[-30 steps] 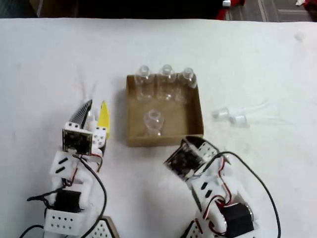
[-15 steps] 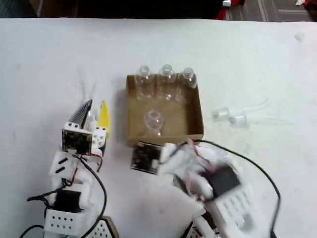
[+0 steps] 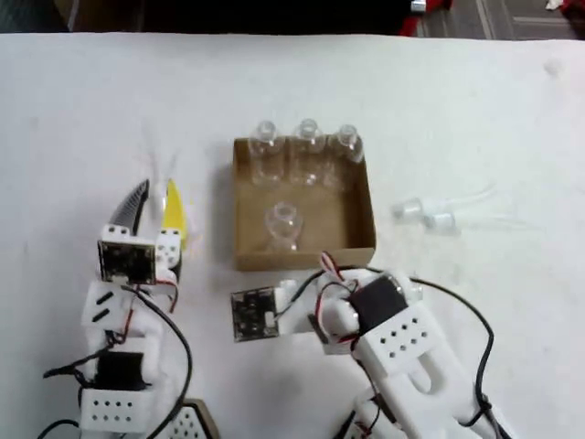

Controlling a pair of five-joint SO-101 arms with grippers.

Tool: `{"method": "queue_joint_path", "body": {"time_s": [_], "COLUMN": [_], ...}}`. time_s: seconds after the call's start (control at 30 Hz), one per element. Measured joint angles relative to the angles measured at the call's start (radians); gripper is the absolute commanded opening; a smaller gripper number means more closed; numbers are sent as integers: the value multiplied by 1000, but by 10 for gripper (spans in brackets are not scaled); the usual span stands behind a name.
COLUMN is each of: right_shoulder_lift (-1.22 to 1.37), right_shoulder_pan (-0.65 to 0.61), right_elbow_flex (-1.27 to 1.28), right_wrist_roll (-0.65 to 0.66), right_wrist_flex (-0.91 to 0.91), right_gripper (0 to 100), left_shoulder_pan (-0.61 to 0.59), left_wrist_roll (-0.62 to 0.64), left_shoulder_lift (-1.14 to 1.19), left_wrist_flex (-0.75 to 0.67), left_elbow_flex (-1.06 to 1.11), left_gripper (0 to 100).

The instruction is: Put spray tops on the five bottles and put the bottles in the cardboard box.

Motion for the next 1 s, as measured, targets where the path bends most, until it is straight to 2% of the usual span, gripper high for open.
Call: {"method": "queue_joint_path", "body": {"time_s": [0.4, 1.0], "right_shoulder_lift": [361, 382], "right_shoulder_pan": [0, 14], "right_elbow_flex": [-3, -28], "right_wrist_roll": [35, 46], "right_wrist_flex": [-183, -210], "right_gripper": [193, 193], "left_shoulder_pan": [-8, -5], "left_wrist_roll": [0, 0], "left_shoulder_lift": [0, 0], "left_wrist_flex": [-9, -9], "left_elbow_flex": [0, 0], "left_gripper": [105, 105]}}
